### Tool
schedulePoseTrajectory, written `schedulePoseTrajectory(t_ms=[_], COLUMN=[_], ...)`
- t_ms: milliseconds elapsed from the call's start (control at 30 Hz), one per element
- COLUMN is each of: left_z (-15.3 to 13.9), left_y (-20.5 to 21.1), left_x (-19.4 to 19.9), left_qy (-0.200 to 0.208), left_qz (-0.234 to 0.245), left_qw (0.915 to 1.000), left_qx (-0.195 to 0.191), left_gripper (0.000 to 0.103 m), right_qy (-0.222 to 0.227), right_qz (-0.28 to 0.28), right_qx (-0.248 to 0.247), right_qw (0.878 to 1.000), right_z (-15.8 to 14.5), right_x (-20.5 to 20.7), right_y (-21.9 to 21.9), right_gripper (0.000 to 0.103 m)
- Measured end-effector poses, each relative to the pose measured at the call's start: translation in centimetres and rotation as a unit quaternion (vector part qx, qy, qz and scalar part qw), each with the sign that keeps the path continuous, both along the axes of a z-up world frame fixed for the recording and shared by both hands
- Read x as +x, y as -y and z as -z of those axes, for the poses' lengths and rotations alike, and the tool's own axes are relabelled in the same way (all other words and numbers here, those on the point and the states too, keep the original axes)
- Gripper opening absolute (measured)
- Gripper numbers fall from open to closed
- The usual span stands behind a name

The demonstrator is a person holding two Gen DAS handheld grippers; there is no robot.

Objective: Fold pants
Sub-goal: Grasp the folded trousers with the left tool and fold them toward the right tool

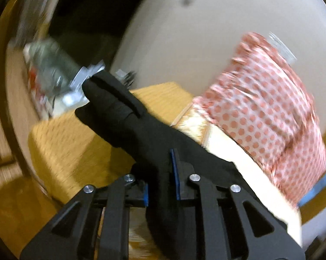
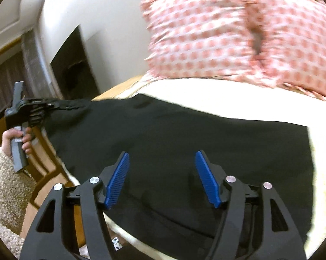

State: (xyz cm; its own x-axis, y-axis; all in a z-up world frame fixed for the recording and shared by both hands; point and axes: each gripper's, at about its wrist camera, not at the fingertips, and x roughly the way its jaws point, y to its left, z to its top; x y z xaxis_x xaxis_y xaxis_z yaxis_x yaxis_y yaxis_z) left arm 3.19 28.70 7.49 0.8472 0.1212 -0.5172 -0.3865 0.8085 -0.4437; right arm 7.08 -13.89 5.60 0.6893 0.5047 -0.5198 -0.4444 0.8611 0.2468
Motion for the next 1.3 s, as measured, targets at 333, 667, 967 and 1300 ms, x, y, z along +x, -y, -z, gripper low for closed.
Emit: schedulePoseTrajectory(t_ms=[333, 667, 967, 1300], left_z=[-8.4, 2.1, 2.9, 5.4], left_y=[20.3, 41.2, 40.3, 42.3], left_x=[4.1, 1.5, 1.8, -1.4], left_qy=[0.07, -0.001, -0.014, -0.002], left_qz=[0.214, 0.506, 0.51, 0.515], left_qw=[0.9582, 0.8269, 0.8397, 0.8189], left_qx=[0.177, 0.246, 0.187, 0.253], left_gripper=[0.014, 0.013, 0.013, 0.015], right_qy=[-0.01, -0.021, -0.029, -0.014], right_qz=[0.136, 0.246, 0.259, 0.292], right_qx=[0.045, 0.051, 0.052, 0.056], right_qw=[0.99, 0.968, 0.964, 0.955], right_z=[0.4, 1.3, 1.8, 1.0], right_x=[-1.7, -3.9, -3.6, -3.7], right_y=[10.5, 17.6, 18.3, 19.4], right_gripper=[0.066, 0.066, 0.066, 0.067])
